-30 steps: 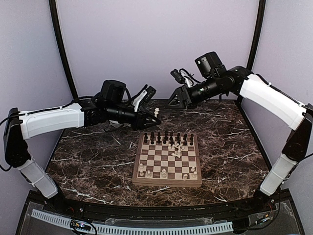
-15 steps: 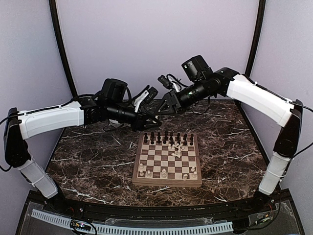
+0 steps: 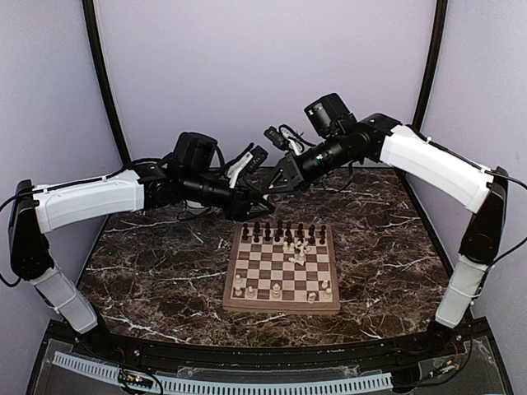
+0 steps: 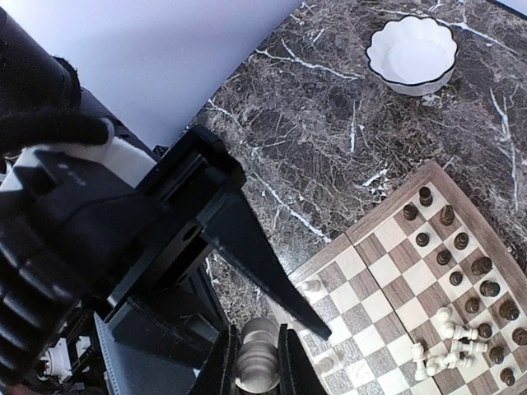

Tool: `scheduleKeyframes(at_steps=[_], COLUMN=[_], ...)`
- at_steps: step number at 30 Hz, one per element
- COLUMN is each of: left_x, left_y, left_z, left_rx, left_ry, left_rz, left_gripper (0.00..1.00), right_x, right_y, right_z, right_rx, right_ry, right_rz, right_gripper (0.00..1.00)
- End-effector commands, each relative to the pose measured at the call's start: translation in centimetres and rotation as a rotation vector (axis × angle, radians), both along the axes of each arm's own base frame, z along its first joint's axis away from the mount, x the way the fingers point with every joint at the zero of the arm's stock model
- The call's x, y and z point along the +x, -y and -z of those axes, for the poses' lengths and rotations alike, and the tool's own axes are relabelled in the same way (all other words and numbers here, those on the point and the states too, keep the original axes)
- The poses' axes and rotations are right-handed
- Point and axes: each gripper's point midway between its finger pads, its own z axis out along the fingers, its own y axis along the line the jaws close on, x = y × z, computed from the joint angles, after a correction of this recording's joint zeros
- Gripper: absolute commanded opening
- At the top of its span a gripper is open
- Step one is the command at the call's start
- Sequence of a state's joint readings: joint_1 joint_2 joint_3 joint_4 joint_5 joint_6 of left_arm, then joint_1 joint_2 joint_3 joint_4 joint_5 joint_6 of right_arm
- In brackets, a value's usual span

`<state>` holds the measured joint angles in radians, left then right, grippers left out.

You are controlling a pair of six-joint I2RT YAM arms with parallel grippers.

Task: Set up the chess pieces on the board
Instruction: Pass from the left arm to the right, then place the king on e1.

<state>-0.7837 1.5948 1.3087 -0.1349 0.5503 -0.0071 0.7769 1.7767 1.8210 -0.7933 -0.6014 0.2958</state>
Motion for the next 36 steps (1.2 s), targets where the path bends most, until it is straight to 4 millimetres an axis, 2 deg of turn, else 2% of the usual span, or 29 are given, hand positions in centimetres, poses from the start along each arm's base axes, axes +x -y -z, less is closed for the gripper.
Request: scheduleKeyframes(at_steps=[1, 2, 3, 4, 5, 6, 7, 10, 14, 17, 23, 36], left_x=[1.8, 1.9, 1.7, 1.5, 1.2, 1.0, 0.9, 0.6, 1.6, 2.4, 2.6, 2.2], left_y=[-1.3, -1.8, -2.2, -2.8, -3.2, -3.7, -4.2, -6.0, -7.7, -8.7, -9.0, -9.6], left_z=[-1.0, -1.6, -0.9, -1.7, -0.8, -1.2, -0.3, 0.8, 1.3, 1.5, 0.5, 0.2], left_rx=[-0.001, -0.014, -0.014, -0.028, -0.019, -0.026, -0.010, 0.004, 0.006, 0.027, 0.017, 0.022], left_ry=[0.043, 0.055, 0.048, 0.063, 0.049, 0.055, 0.038, 0.008, -0.030, -0.038, -0.028, -0.043], left_rz=[-0.160, -0.188, -0.200, -0.216, -0.224, -0.235, -0.256, -0.321, -0.447, -0.518, -0.540, -0.551], left_gripper=[0.52, 0.54, 0.58, 0.60, 0.61, 0.62, 0.62, 0.62, 0.62, 0.62, 0.62, 0.62], right_x=[0.4, 0.8, 0.9, 0.9, 0.9, 0.7, 0.1, -2.1, -6.2, -8.6, -8.5, -9.8], right_y=[1.0, 1.6, 2.2, 2.7, 3.3, 3.8, 4.2, 4.8, 4.5, 4.1, 4.1, 4.3], right_z=[-0.9, -0.4, 0.0, 0.8, 1.5, 2.3, 3.8, 7.2, 12.0, 14.5, 15.6, 19.6], right_rx=[-0.004, -0.026, -0.044, -0.068, -0.090, -0.114, -0.149, -0.265, -0.425, -0.496, -0.514, -0.496], right_ry=[0.109, 0.138, 0.165, 0.184, 0.199, 0.212, 0.223, 0.289, 0.361, 0.385, 0.432, 0.395], right_rz=[0.040, 0.066, 0.080, 0.090, 0.098, 0.101, 0.095, 0.035, -0.105, -0.179, -0.196, -0.243], right_gripper=[0.06, 0.06, 0.06, 0.06, 0.06, 0.06, 0.06, 0.06, 0.05, 0.05, 0.05, 0.04])
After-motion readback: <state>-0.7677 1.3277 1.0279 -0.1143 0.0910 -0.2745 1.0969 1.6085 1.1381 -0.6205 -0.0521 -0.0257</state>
